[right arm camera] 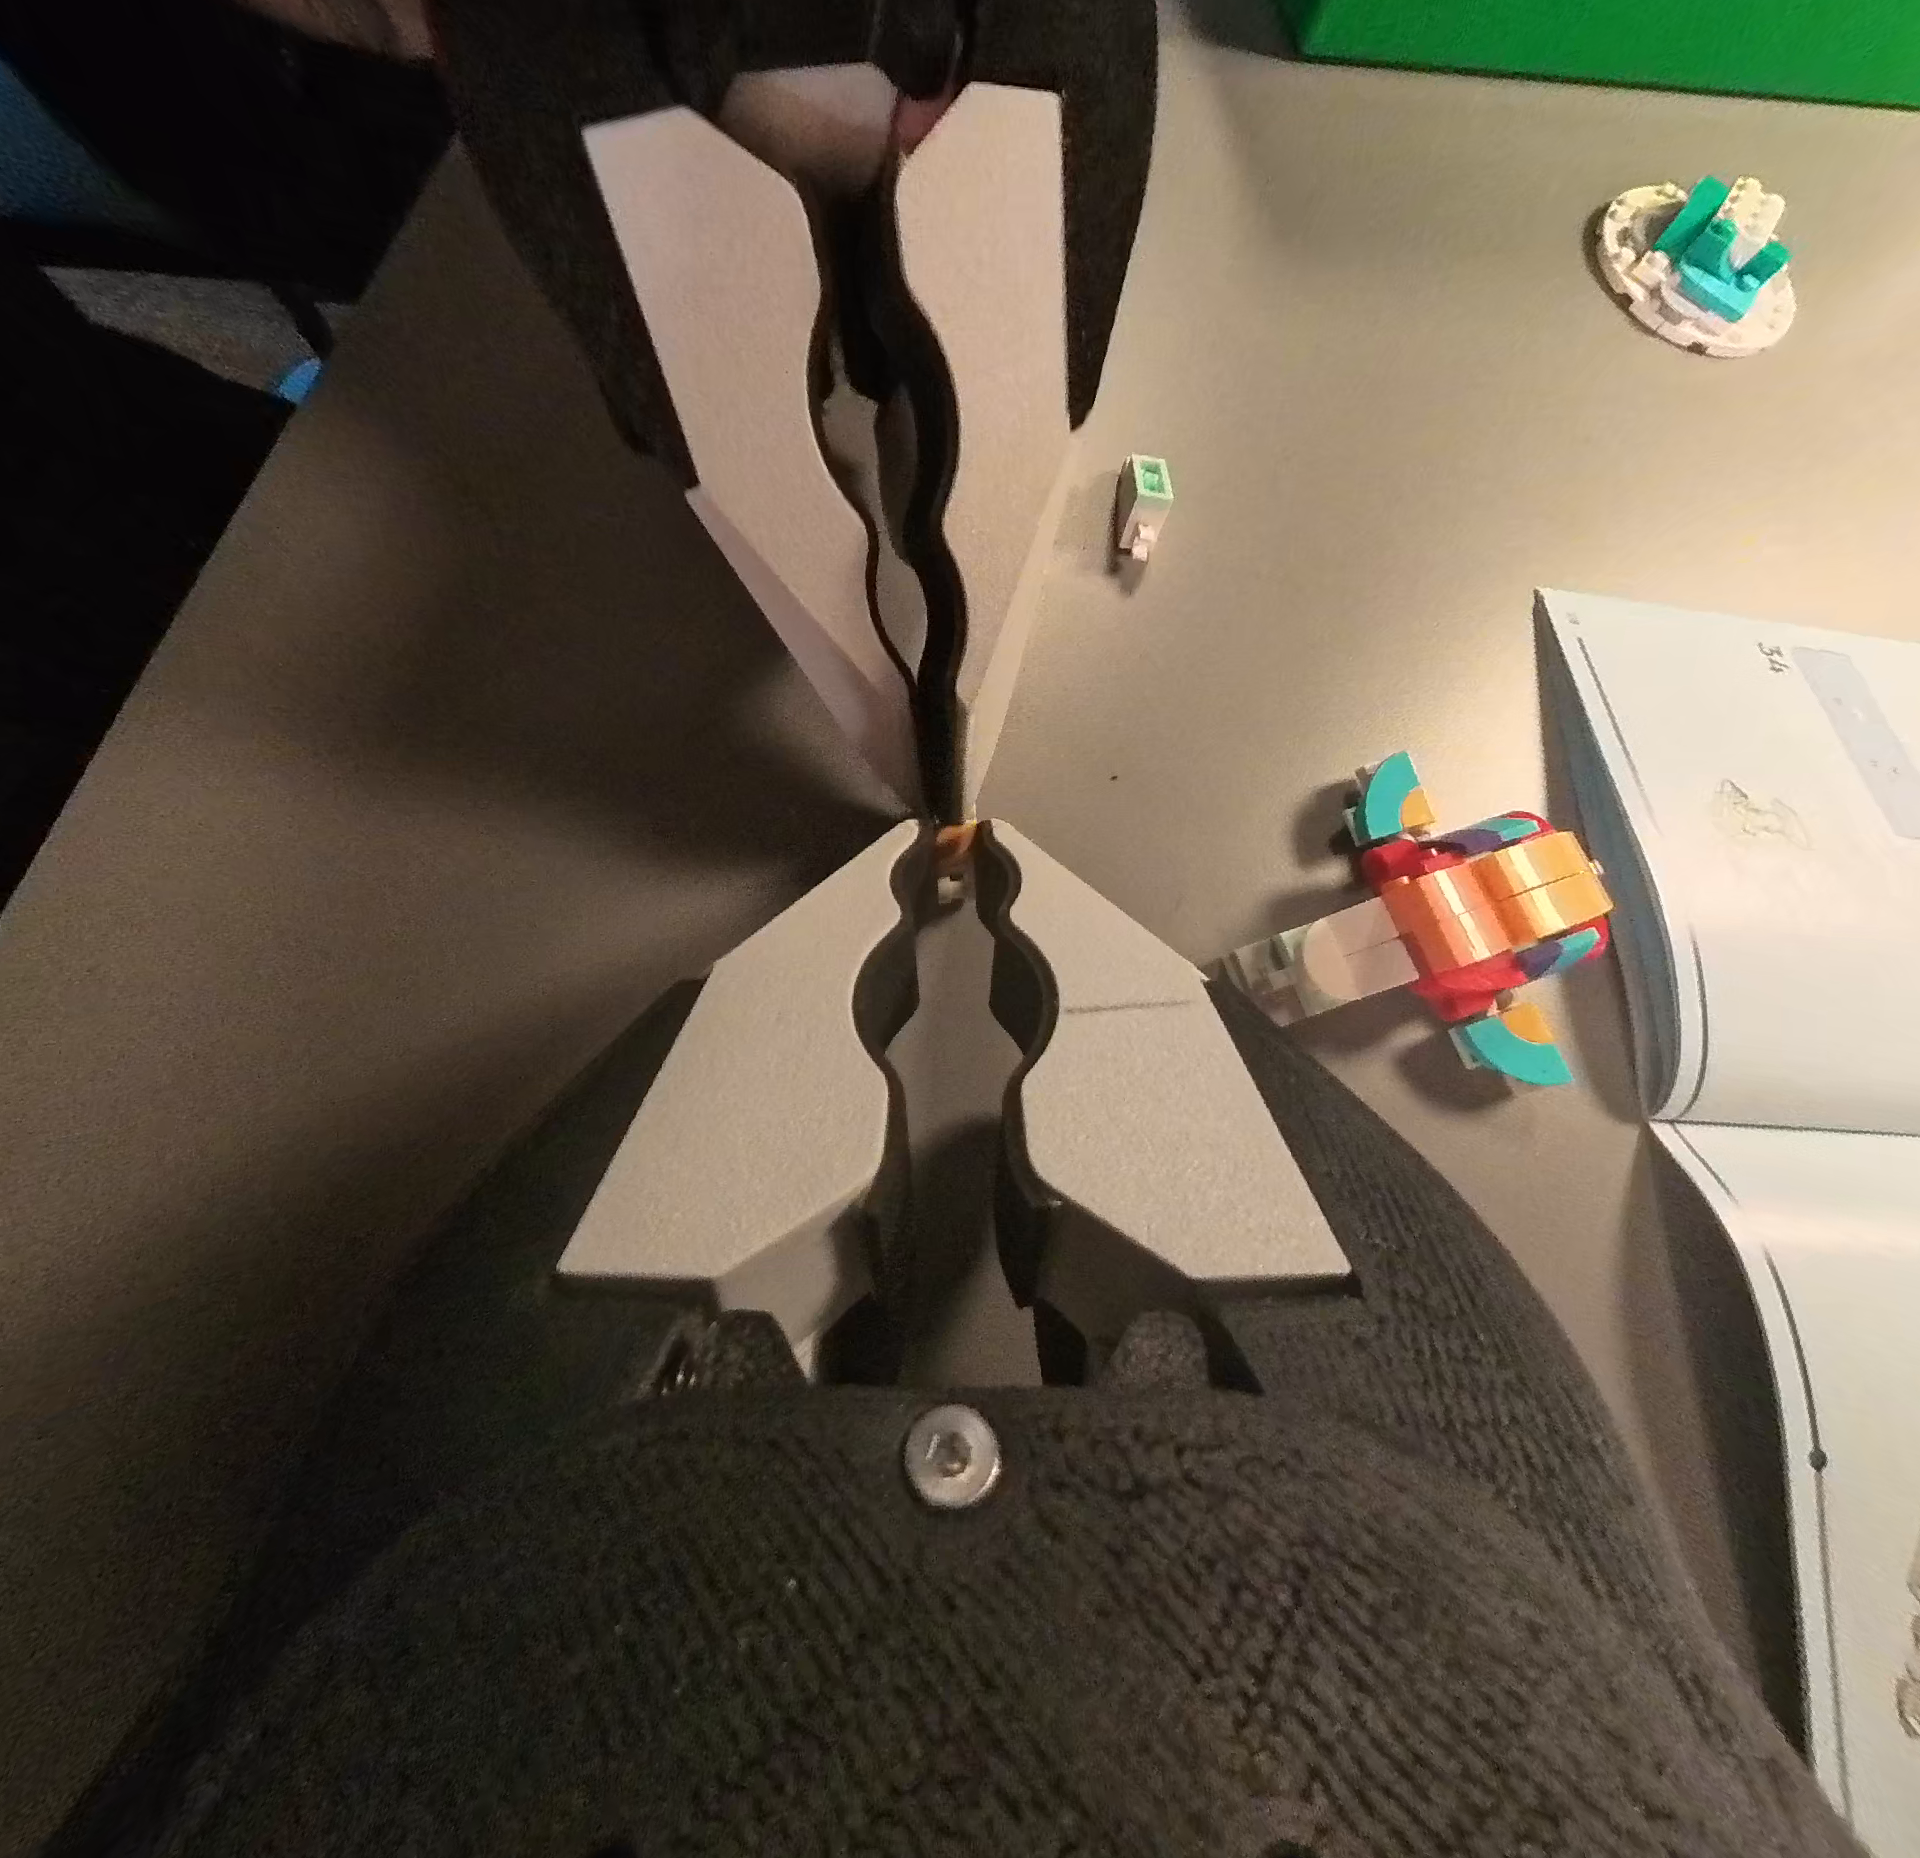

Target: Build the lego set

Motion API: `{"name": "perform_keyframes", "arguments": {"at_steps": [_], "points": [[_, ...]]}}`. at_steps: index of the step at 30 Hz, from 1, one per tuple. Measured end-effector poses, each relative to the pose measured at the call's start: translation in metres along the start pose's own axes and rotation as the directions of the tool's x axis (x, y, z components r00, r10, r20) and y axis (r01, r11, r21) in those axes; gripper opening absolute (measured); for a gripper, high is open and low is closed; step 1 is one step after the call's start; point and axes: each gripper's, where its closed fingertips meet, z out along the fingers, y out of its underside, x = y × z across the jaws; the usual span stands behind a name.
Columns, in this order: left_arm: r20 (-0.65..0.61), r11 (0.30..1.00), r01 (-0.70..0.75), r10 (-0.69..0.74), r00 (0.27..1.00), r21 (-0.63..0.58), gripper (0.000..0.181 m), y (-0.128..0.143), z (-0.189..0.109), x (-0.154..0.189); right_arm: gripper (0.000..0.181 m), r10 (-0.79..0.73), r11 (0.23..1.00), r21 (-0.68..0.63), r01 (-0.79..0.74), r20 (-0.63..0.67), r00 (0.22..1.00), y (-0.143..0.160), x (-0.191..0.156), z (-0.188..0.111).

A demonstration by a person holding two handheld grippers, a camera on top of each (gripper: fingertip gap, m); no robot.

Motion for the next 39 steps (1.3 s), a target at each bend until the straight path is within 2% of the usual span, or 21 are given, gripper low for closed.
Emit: {"name": "perform_keyframes", "arguments": {"at_steps": [3, 6, 11, 15, 23, 27, 32, 39], "points": [[0.015, 0.999, -0.013, 0.012, 1.000, 0.031, 0.000, -0.003, -0.003, -0.002, 0.005, 0.009, 1.000, 0.011, -0.009, 0.003, 1.000, -0.001, 0.001, -0.001], [0.014, 0.988, 0.080, -0.083, 0.996, 0.131, 0.001, -0.016, -0.020, -0.011, 0.005, 0.012, 1.000, 0.010, -0.012, 0.013, 1.000, -0.001, 0.000, -0.001], [0.009, 0.988, 0.150, -0.151, 0.989, 0.038, 0.022, -0.002, -0.024, -0.008, 0.005, 0.018, 1.000, 0.015, -0.018, 0.024, 1.000, -0.002, -0.001, -0.001], [0.027, 0.994, 0.102, -0.101, 0.995, -0.046, 0.020, 0.011, -0.012, -0.006, 0.005, 0.015, 1.000, 0.011, -0.015, 0.030, 0.999, -0.001, -0.002, -0.001], [-0.054, 0.990, 0.127, -0.130, 0.990, -0.054, 0.019, 0.012, -0.007, -0.004, 0.005, 0.030, 1.000, 0.008, -0.030, 0.046, 0.999, -0.001, -0.002, 0.000], [-0.068, 0.990, 0.130, -0.134, 0.989, -0.056, 0.007, 0.012, -0.007, -0.005, 0.005, 0.034, 0.999, 0.004, -0.034, 0.050, 0.998, -0.001, -0.002, 0.000], [-0.071, 0.990, 0.127, -0.130, 0.989, -0.056, 0.006, 0.013, -0.007, -0.004, 0.005, 0.034, 0.999, 0.009, -0.034, 0.044, 0.998, -0.001, -0.002, 0.000], [-0.037, 0.999, 0.038, -0.038, 0.999, -0.015, 0.006, 0.009, -0.009, -0.002, 0.005, 0.020, 1.000, 0.001, -0.020, 0.045, 0.999, -0.001, -0.003, 0.001]]}}
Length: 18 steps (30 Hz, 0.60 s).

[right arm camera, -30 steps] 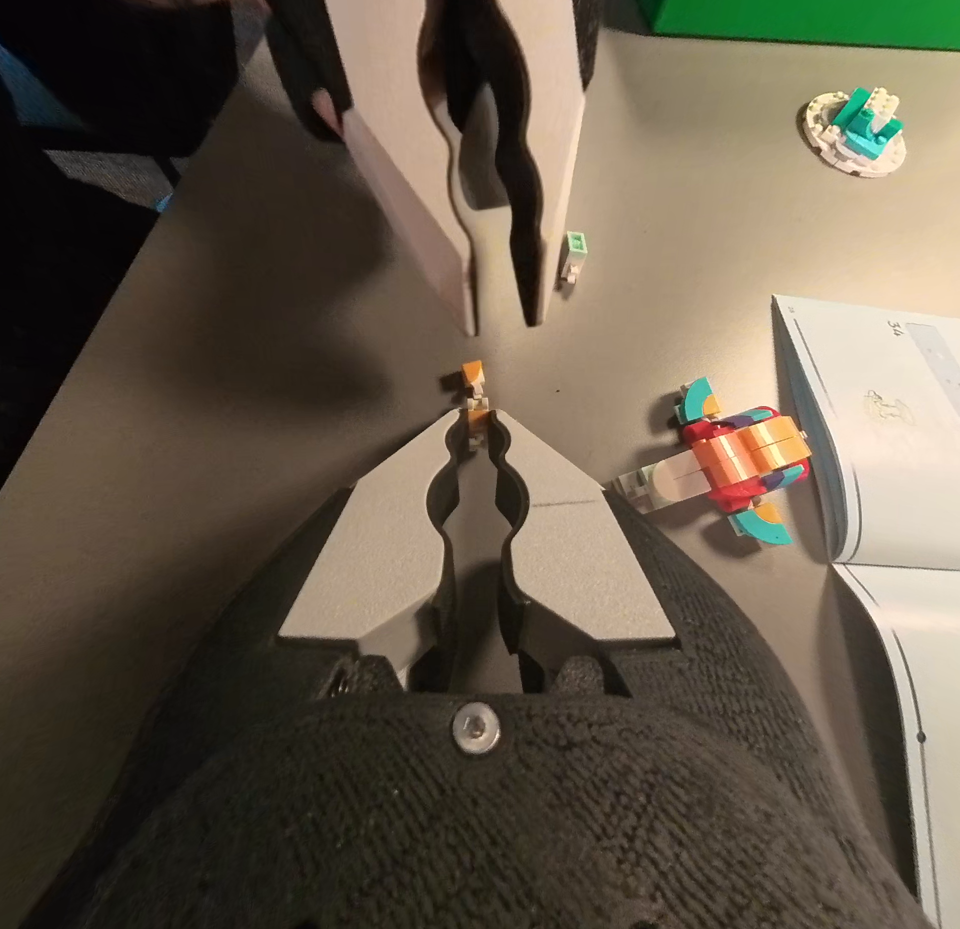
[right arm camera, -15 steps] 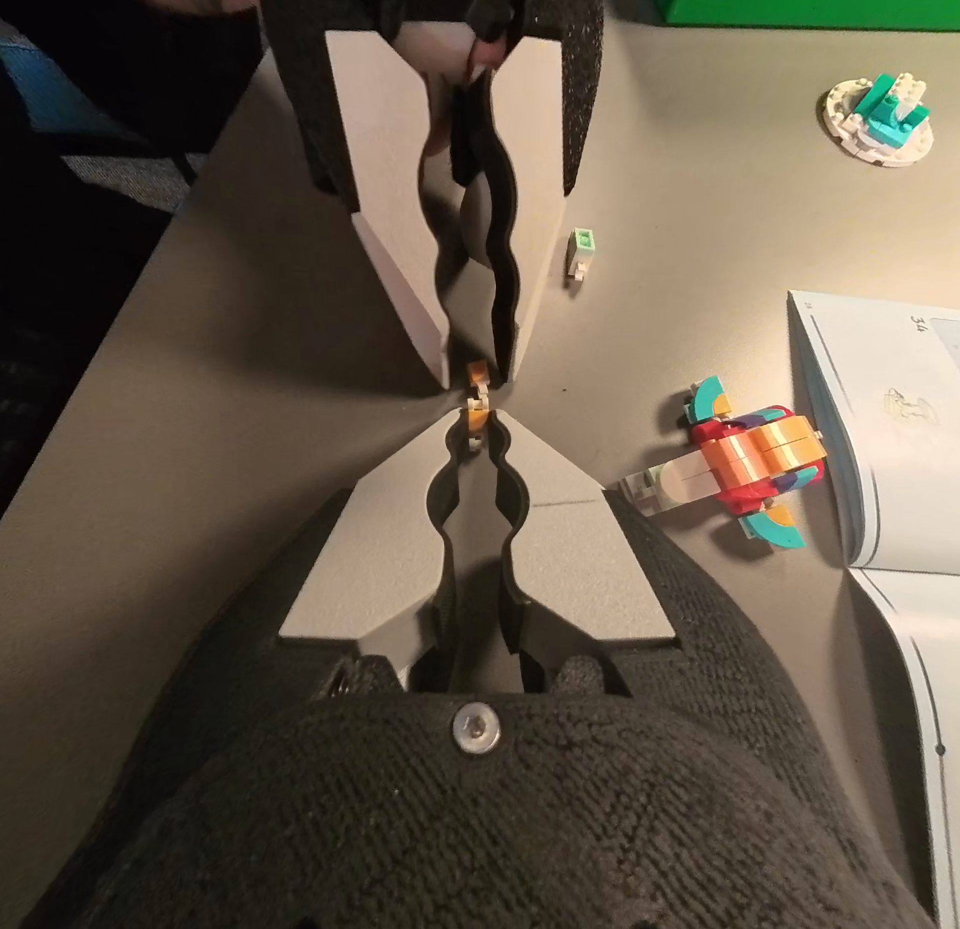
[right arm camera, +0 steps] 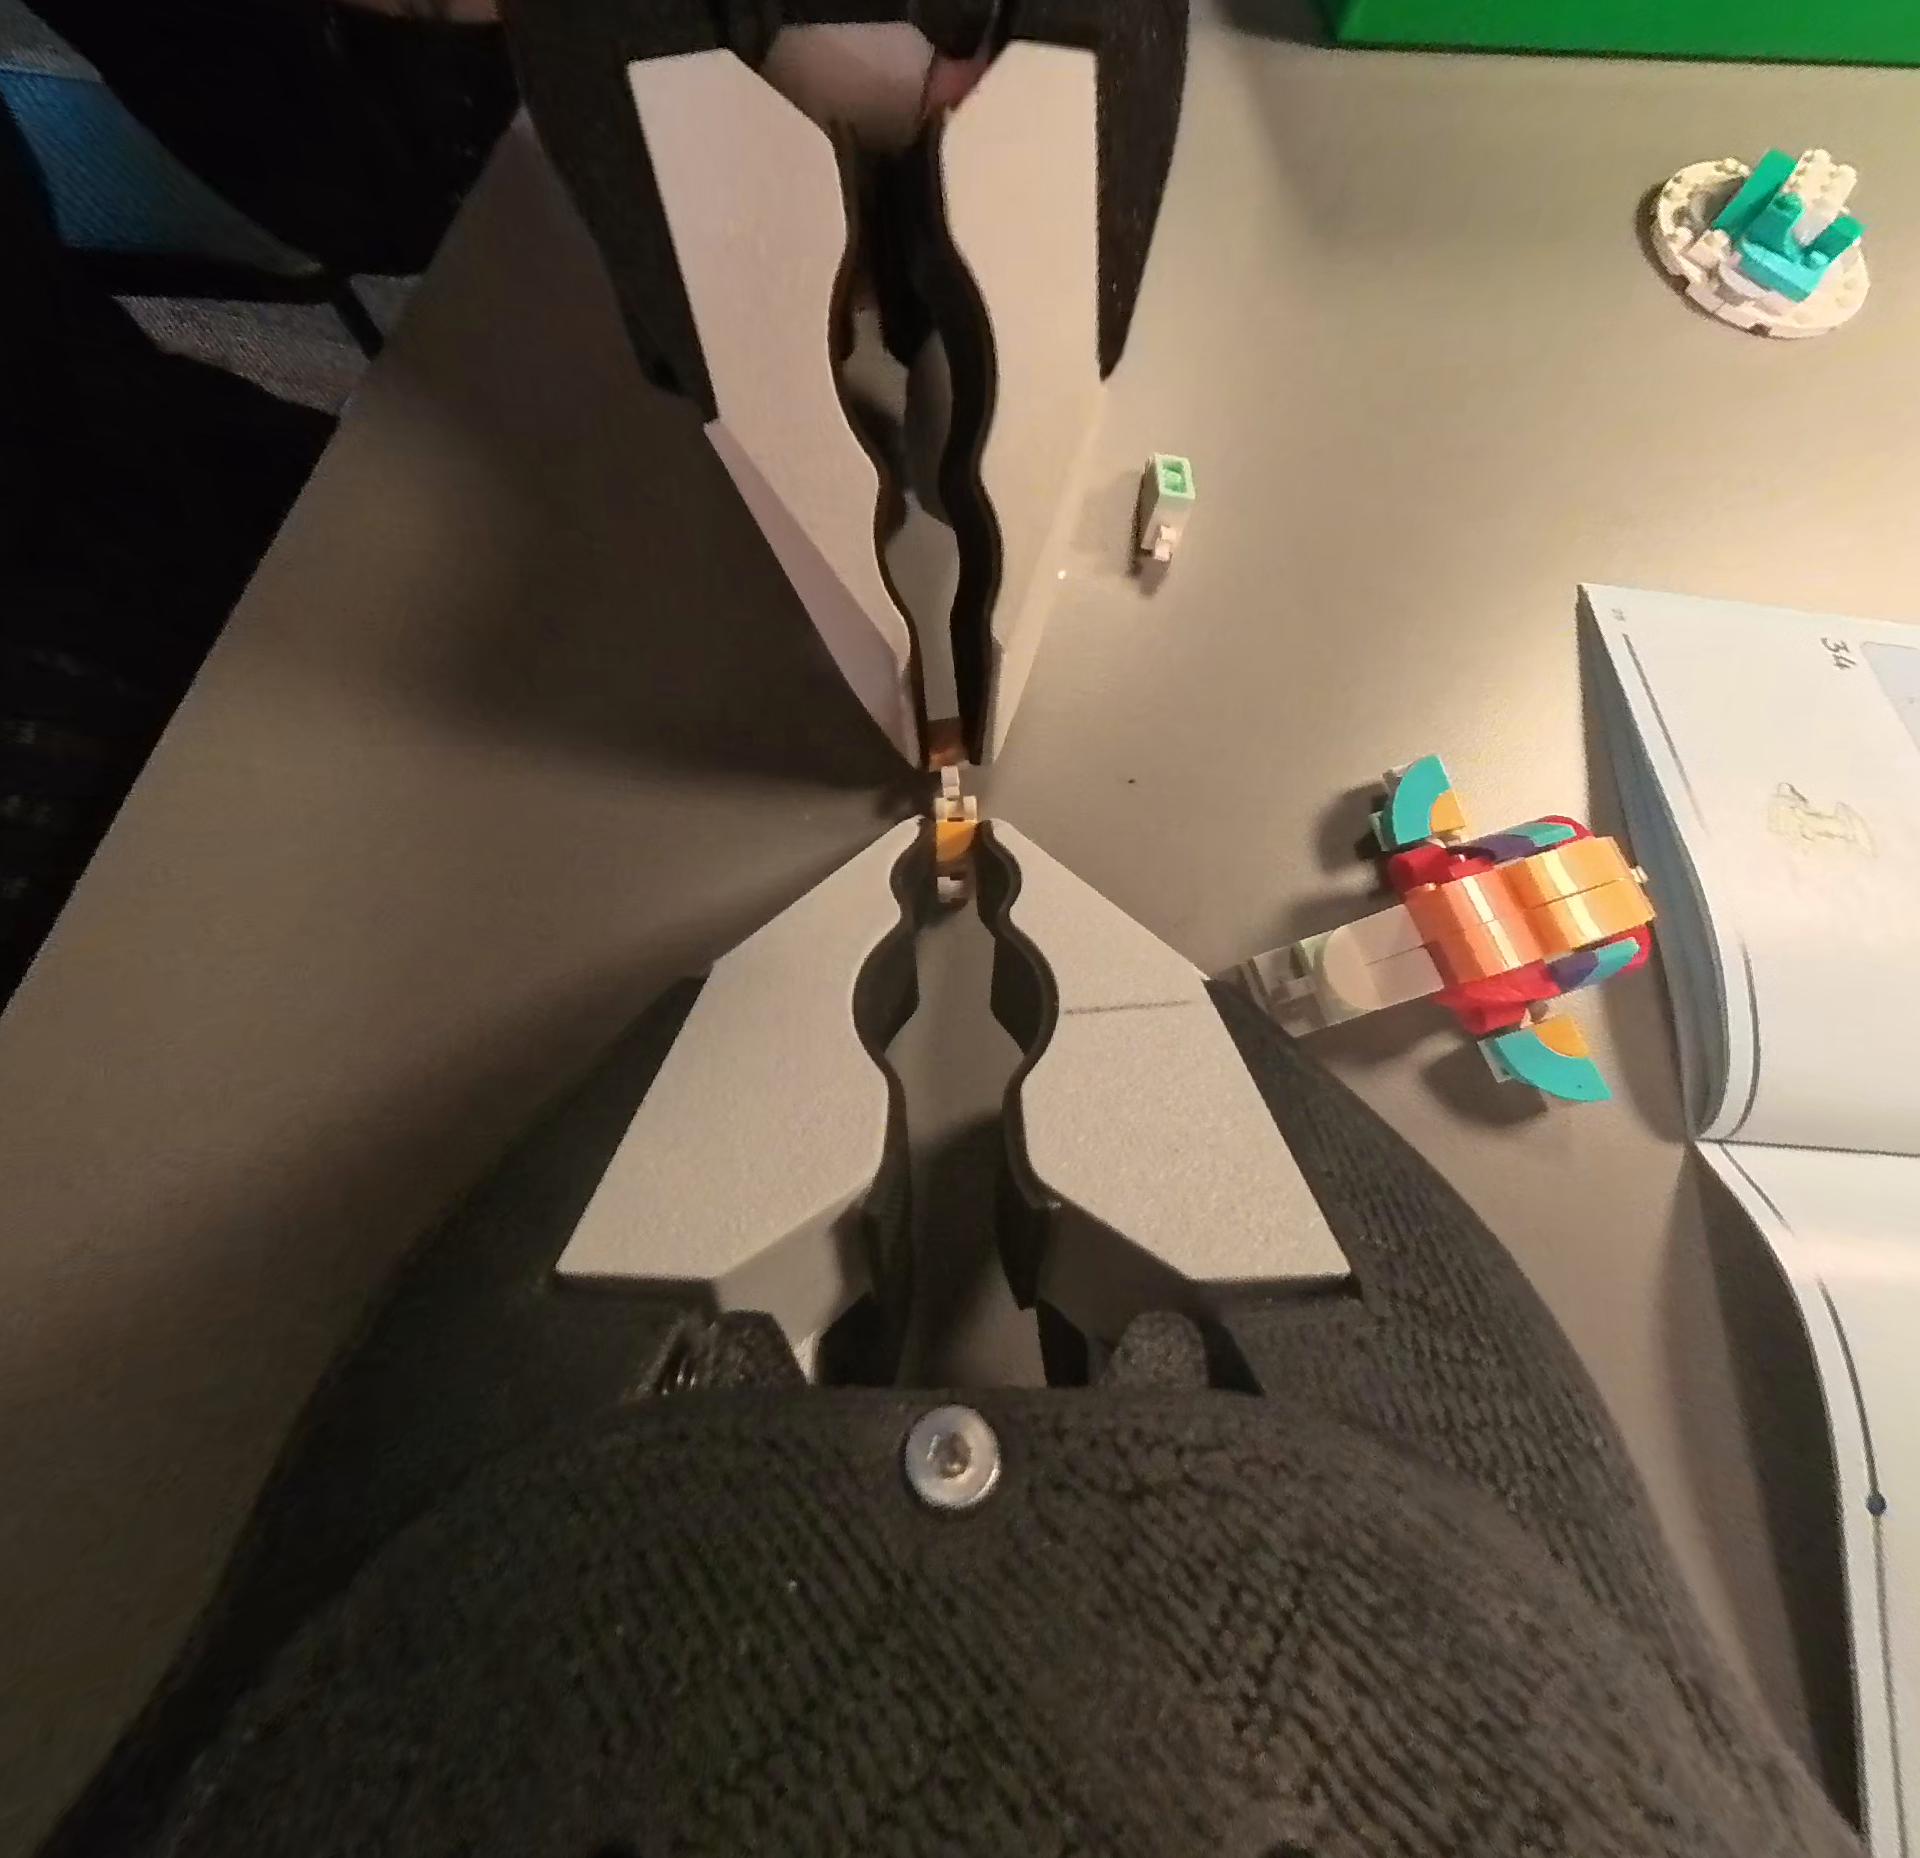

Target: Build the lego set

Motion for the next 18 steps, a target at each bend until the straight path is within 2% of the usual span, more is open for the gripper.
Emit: {"name": "perform_keyframes", "arguments": {"at_steps": [18], "points": [[-0.005, 1.000, 0.016, -0.016, 1.000, -0.003, 0.005, 0.0004, 0.0008, 0.0002, 0.005, -0.007, 1.000, 0.013, 0.007, -0.006, 1.000, -0.0043, -0.0001, 0.0013]]}}
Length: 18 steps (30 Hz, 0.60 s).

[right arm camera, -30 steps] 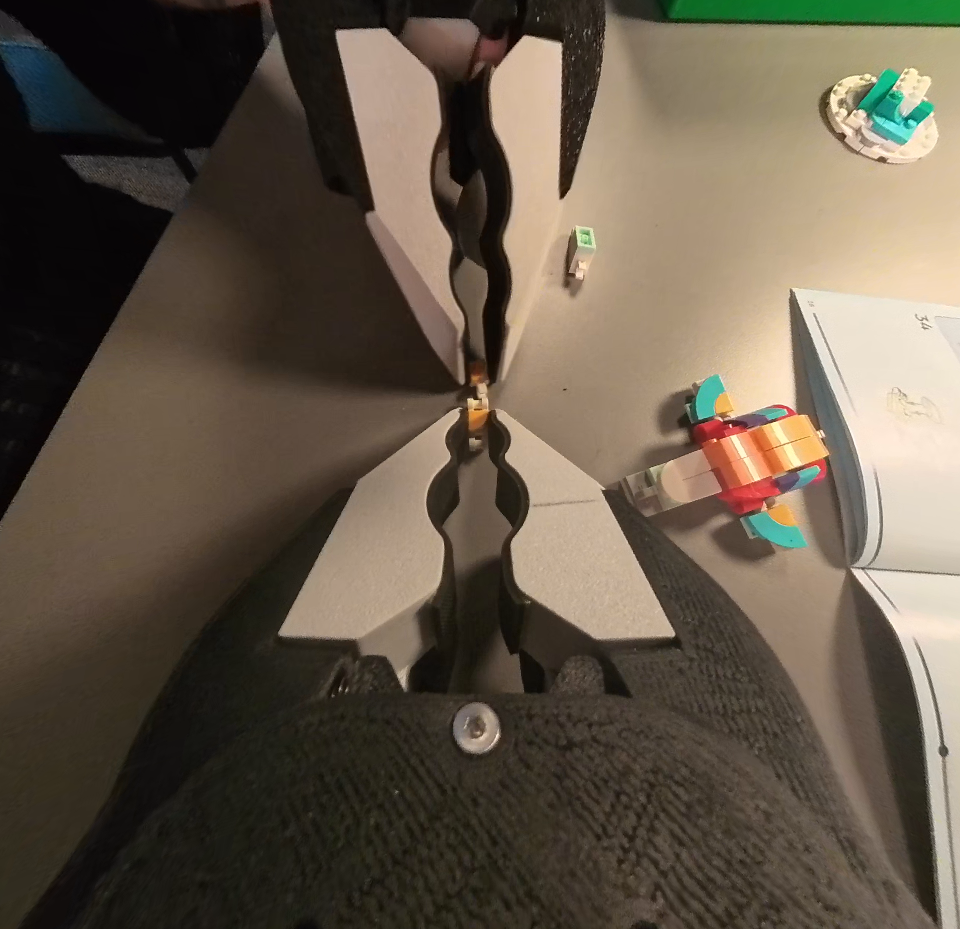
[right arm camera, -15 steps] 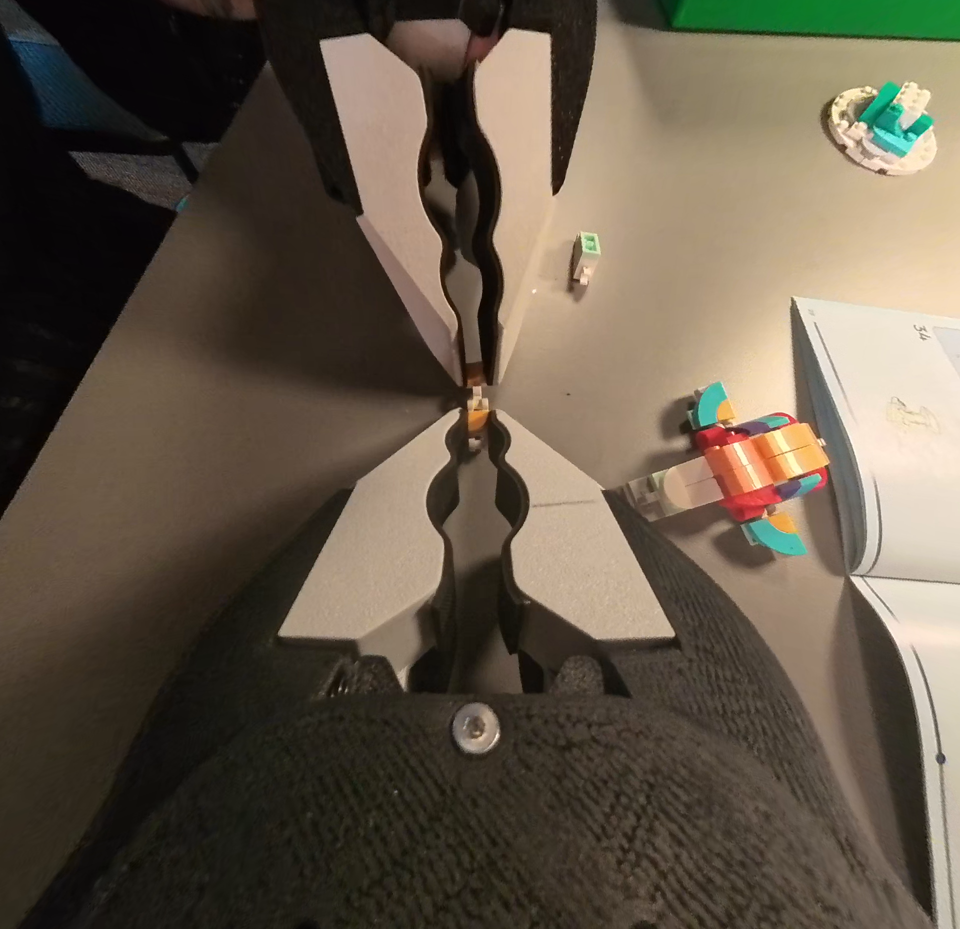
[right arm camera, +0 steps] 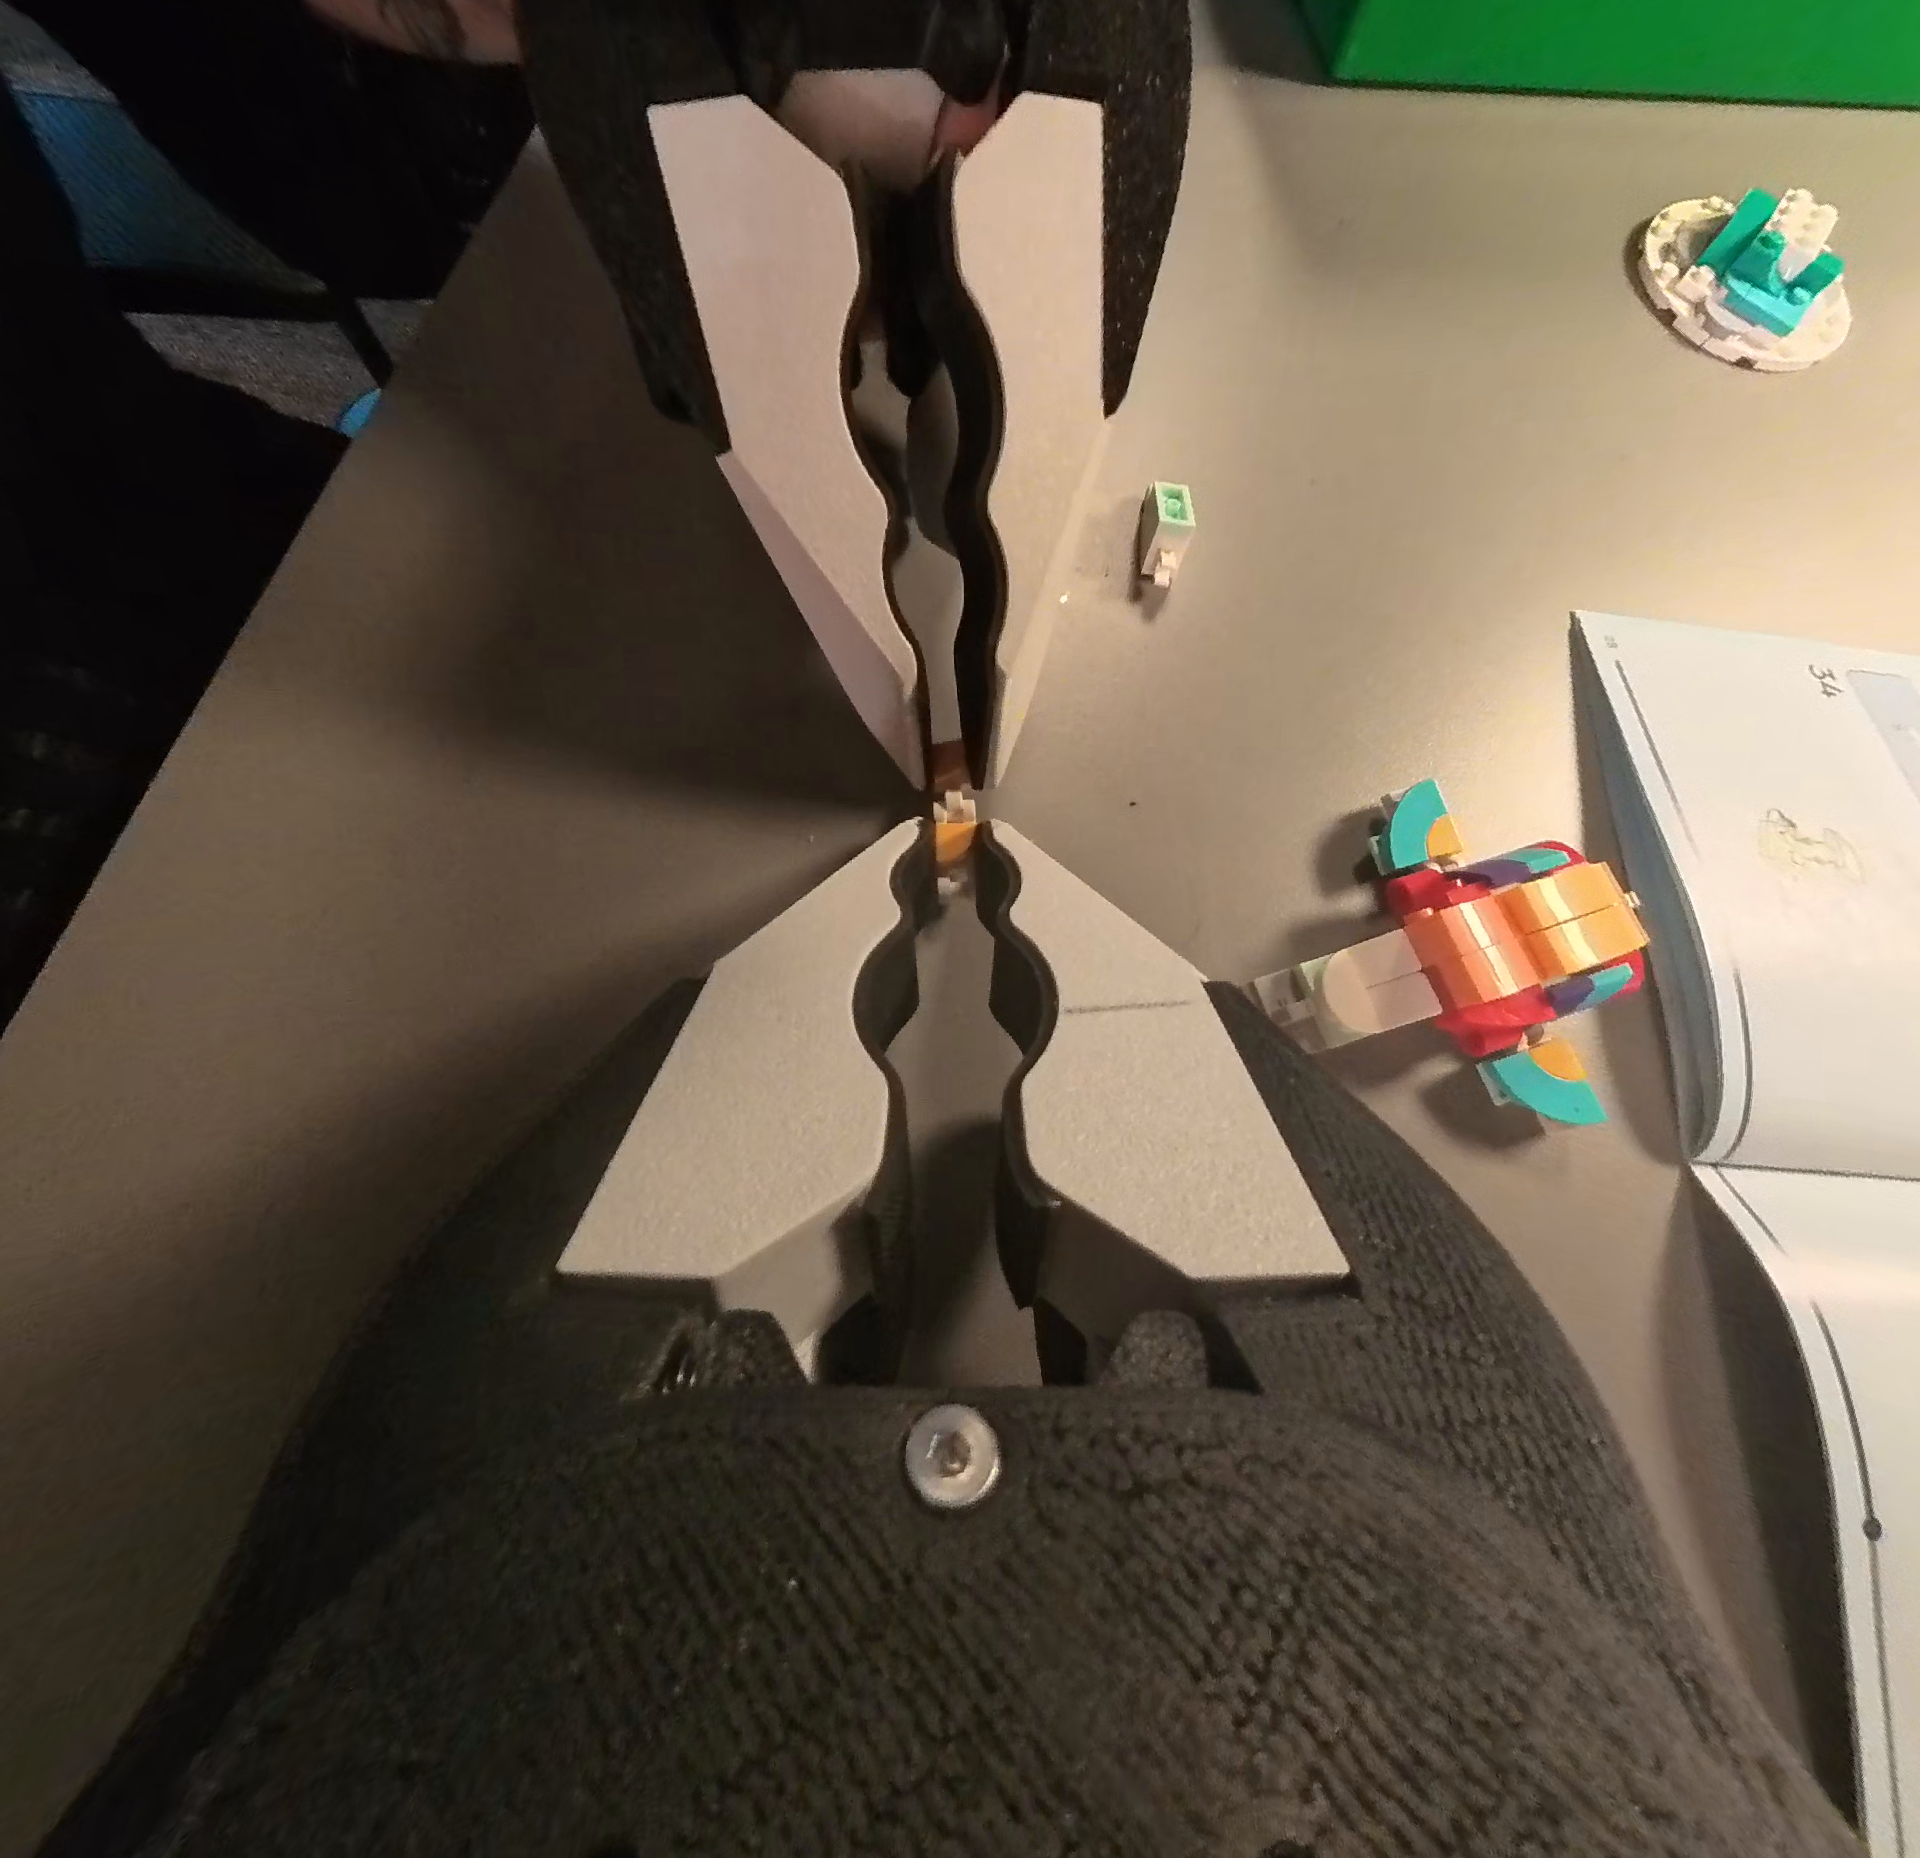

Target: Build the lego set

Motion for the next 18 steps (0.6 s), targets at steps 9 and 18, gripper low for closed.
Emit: {"name": "perform_keyframes", "arguments": {"at_steps": [9, 18], "points": [[-0.001, 1.000, -0.003, 0.003, 1.000, 0.001, 0.005, -0.0001, -0.0002, 0.0005, 0.005, -0.005, 1.000, 0.002, 0.005, 0.002, 1.000, -0.0008, -0.0003, 0.0005], [0.040, 0.998, -0.058, 0.057, 0.998, 0.014, 0.004, -0.0019, -0.0016, 0.0006, 0.005, -0.045, 0.999, 0.021, 0.045, -0.028, 0.999, -0.0033, -0.0004, -0.0010]]}}
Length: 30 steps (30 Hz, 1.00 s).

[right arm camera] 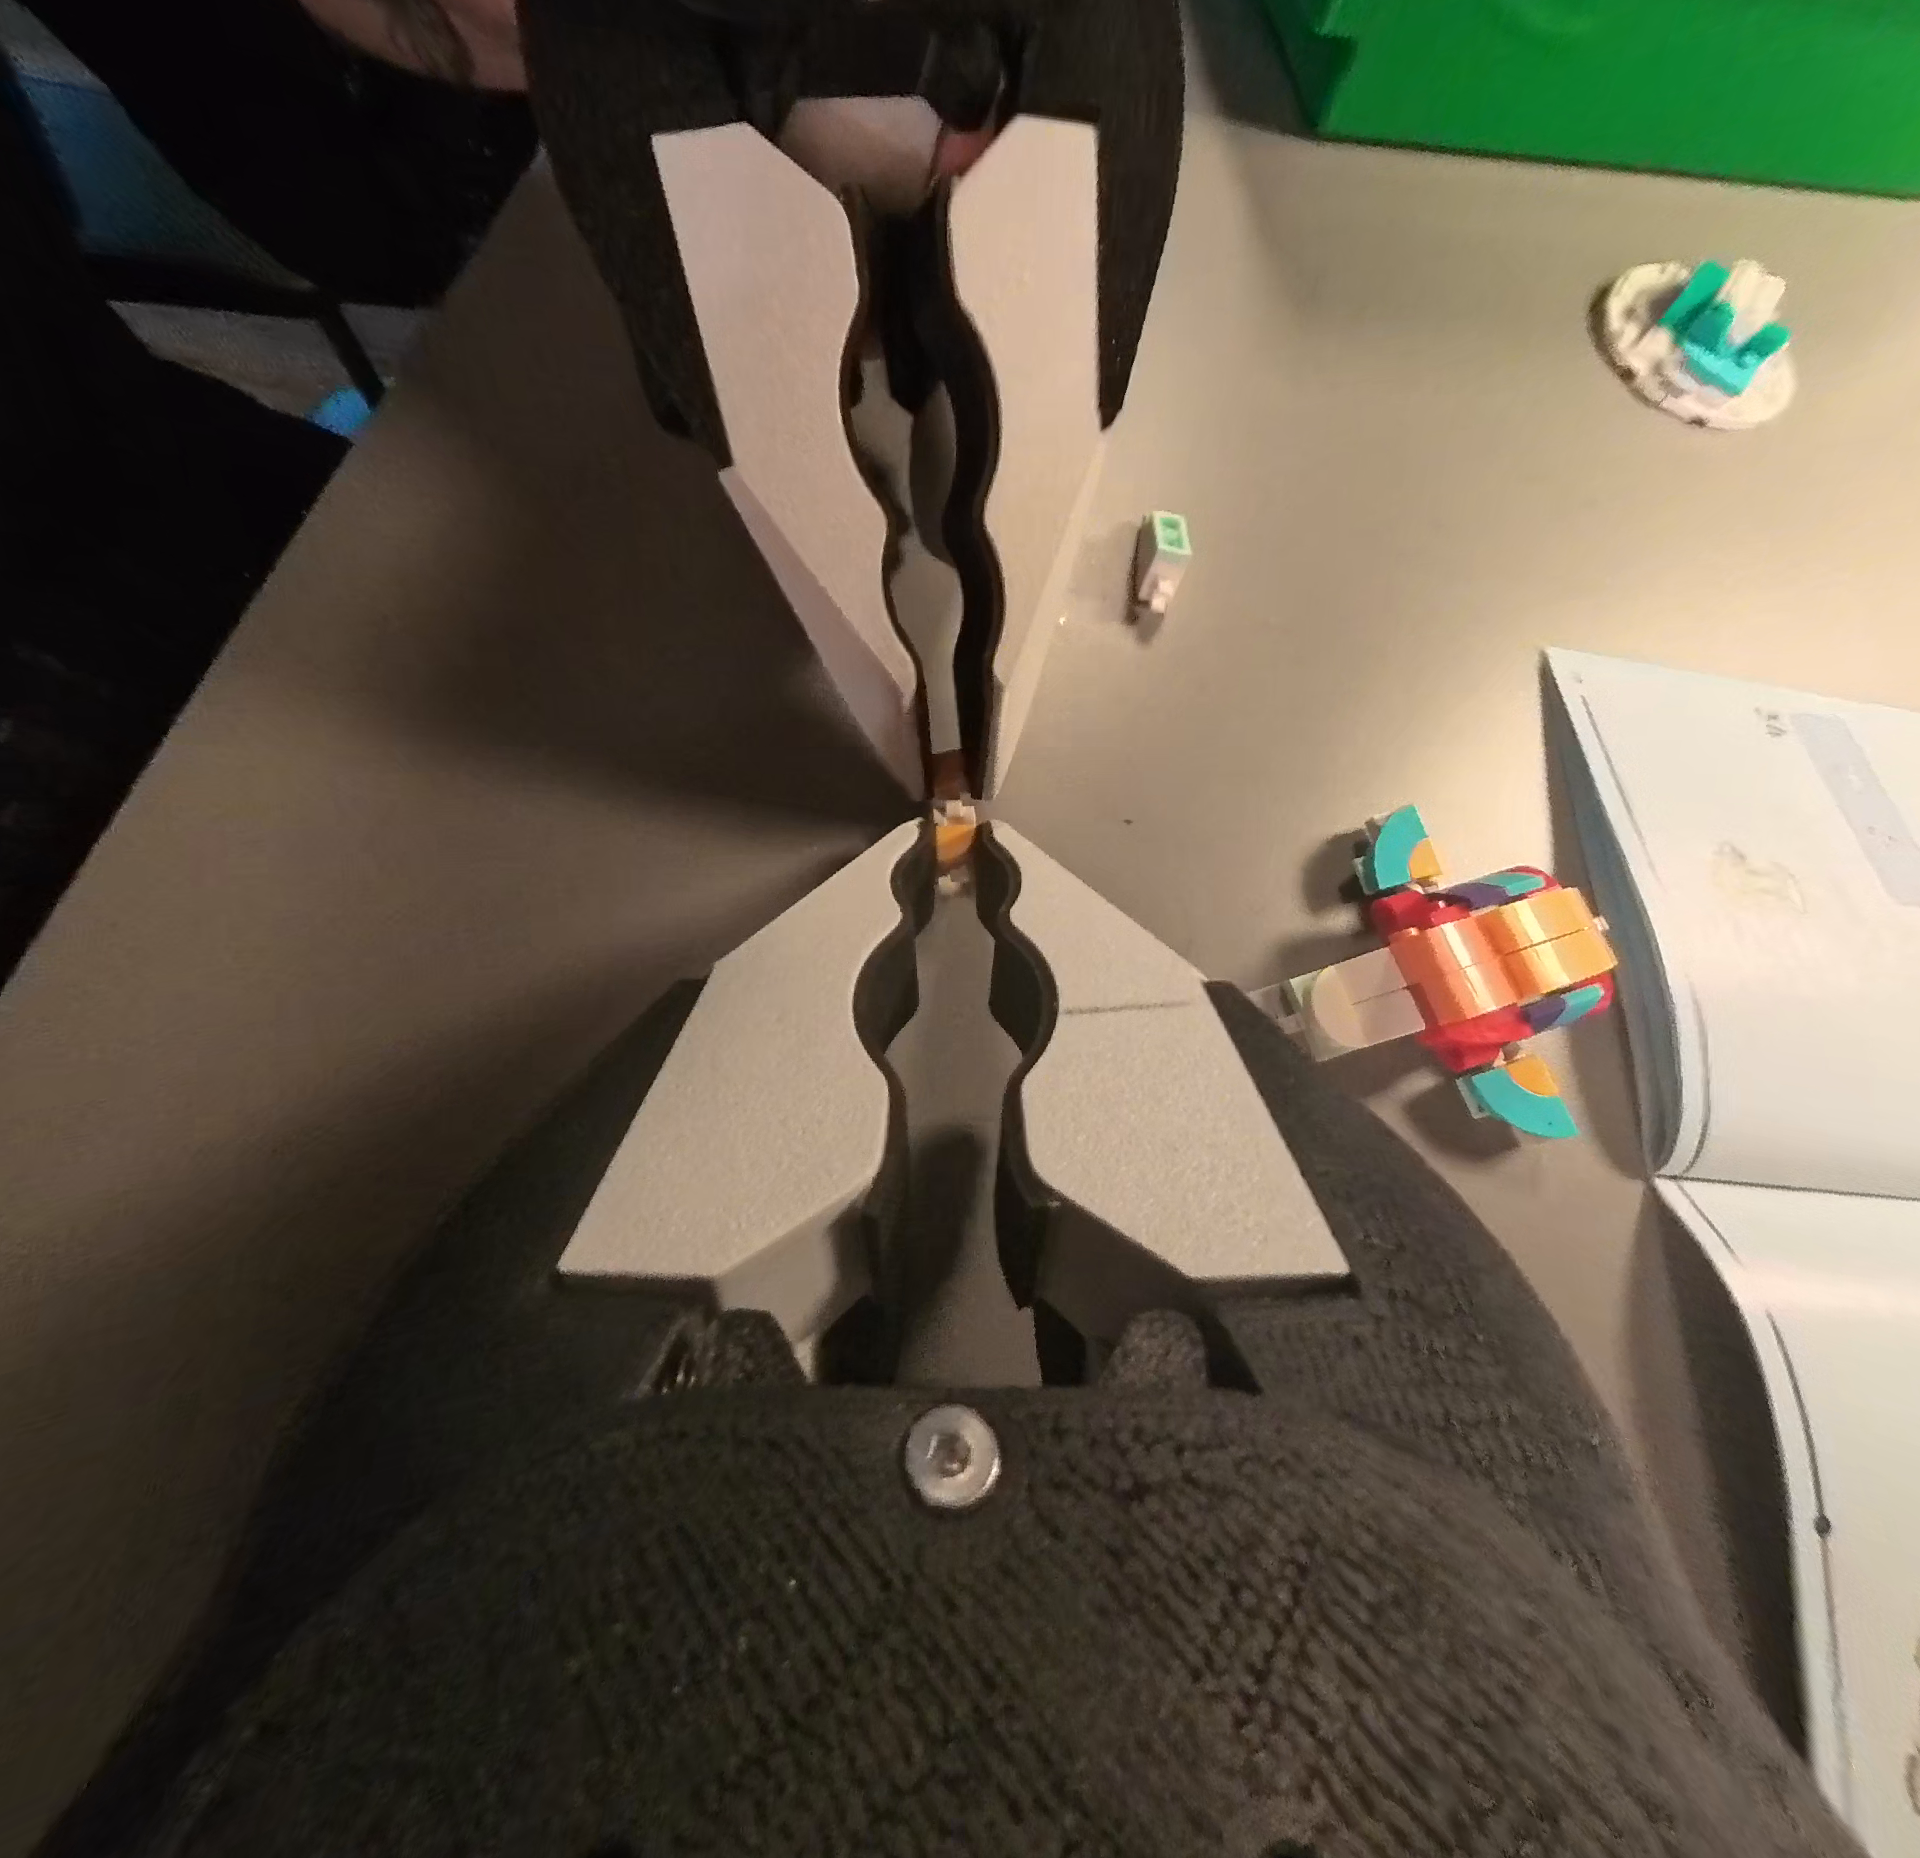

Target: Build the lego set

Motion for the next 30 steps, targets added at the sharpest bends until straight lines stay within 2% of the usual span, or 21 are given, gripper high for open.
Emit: {"name": "perform_keyframes", "arguments": {"at_steps": [6, 13, 16, 22, 24, 28, 30], "points": [[0.144, 0.979, -0.200, 0.194, 0.971, 0.033, 0.004, -0.005, -0.005, 0.001, 0.005, -0.181, 0.982, 0.028, 0.186, -0.120, 0.976, -0.005, -0.002, -0.003], [0.107, 0.971, -0.219, 0.208, 0.972, 0.096, 0.000, -0.013, -0.008, 0.010, 0.005, -0.201, 0.976, 0.060, 0.209, -0.117, 0.973, -0.012, -0.003, -0.001], [0.109, 0.972, -0.227, 0.218, 0.970, 0.069, 0.000, -0.010, -0.006, 0.009, 0.005, -0.212, 0.975, 0.033, 0.218, -0.122, 0.970, -0.008, -0.002, 0.001], [0.145, 0.978, -0.128, 0.105, 0.984, 0.162, 0.003, -0.020, -0.018, -0.006, 0.005, -0.186, 0.978, 0.074, 0.197, -0.128, 0.974, -0.012, 0.000, -0.003], [0.155, 0.983, -0.092, 0.068, 0.986, 0.156, 0.004, -0.017, -0.020, -0.012, 0.005, -0.198, 0.975, 0.074, 0.209, -0.134, 0.971, -0.012, -0.001, -0.004], [0.098, 0.982, 0.003, -0.022, 0.995, 0.187, 0.013, -0.019, -0.025, -0.009, 0.005, -0.232, 0.964, 0.090, 0.250, -0.170, 0.958, -0.015, -0.001, -0.006], [0.047, 0.971, 0.100, -0.113, 0.992, 0.218, 0.022, -0.023, -0.029, -0.007, 0.005, -0.285, 0.945, 0.093, 0.314, -0.237, 0.929, -0.016, 0.004, -0.009]]}}
